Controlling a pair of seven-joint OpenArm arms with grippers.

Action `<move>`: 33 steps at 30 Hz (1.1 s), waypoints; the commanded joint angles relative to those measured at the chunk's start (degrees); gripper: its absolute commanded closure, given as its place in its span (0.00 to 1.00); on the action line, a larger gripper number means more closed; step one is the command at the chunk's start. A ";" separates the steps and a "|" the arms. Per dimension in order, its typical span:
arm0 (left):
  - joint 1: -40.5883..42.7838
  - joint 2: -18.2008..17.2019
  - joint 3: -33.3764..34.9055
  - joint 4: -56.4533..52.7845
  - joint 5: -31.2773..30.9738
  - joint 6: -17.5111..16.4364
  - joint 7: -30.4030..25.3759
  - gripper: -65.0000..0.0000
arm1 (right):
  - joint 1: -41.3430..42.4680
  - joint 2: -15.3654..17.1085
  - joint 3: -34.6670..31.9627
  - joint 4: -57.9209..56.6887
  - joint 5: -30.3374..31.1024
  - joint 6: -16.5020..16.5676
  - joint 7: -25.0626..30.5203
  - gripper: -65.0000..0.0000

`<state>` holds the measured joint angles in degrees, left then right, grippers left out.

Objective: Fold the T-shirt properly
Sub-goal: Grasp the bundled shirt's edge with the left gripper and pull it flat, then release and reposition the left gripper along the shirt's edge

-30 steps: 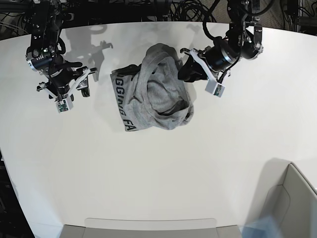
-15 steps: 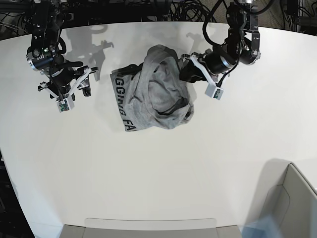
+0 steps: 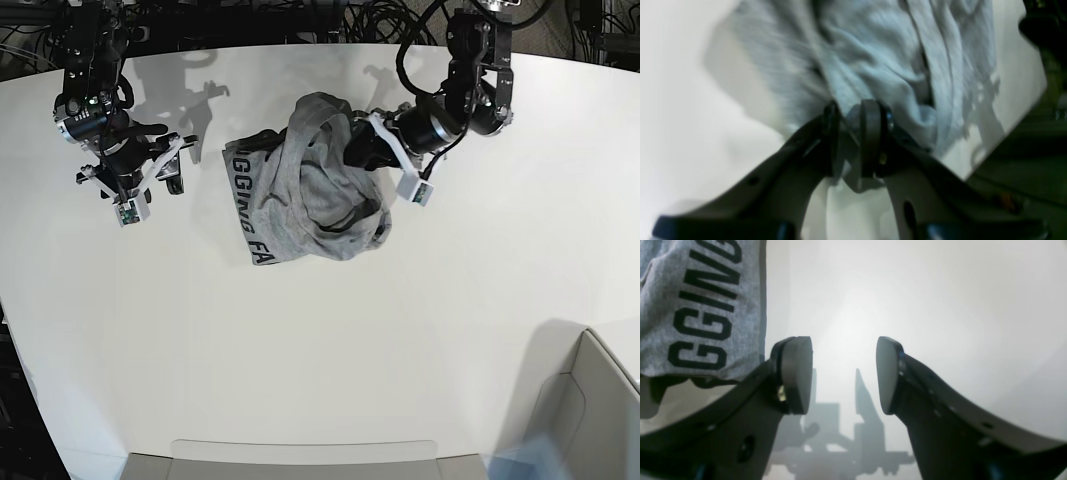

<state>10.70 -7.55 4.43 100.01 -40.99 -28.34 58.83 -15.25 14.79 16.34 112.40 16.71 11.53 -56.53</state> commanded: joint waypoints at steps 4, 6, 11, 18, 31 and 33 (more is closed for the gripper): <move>-1.95 0.12 0.10 -0.97 -1.25 -0.37 -1.03 0.82 | 0.52 0.64 0.41 0.96 0.30 0.03 1.10 0.55; -1.95 0.12 0.10 -0.97 -1.07 -0.37 -1.03 0.89 | 0.52 0.73 0.50 0.96 0.21 0.03 1.10 0.55; -3.01 0.04 -0.25 -0.89 -0.90 -0.37 -1.03 1.00 | 0.43 0.73 0.50 0.96 0.21 0.03 1.10 0.55; -5.64 0.04 -10.45 -1.76 2.71 3.33 -0.85 1.00 | 0.43 0.73 0.50 0.96 0.21 0.03 1.19 0.55; -5.64 -2.95 -12.12 -2.73 2.97 3.85 0.56 1.00 | 0.78 0.73 0.50 0.88 0.21 0.03 1.19 0.55; -5.38 -4.18 -12.21 -1.06 3.15 3.94 0.56 0.94 | 0.61 0.73 0.50 0.88 0.21 0.03 1.19 0.55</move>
<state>5.72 -11.40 -7.46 97.86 -37.45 -24.25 60.03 -15.18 14.90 16.45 112.36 16.56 11.55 -56.53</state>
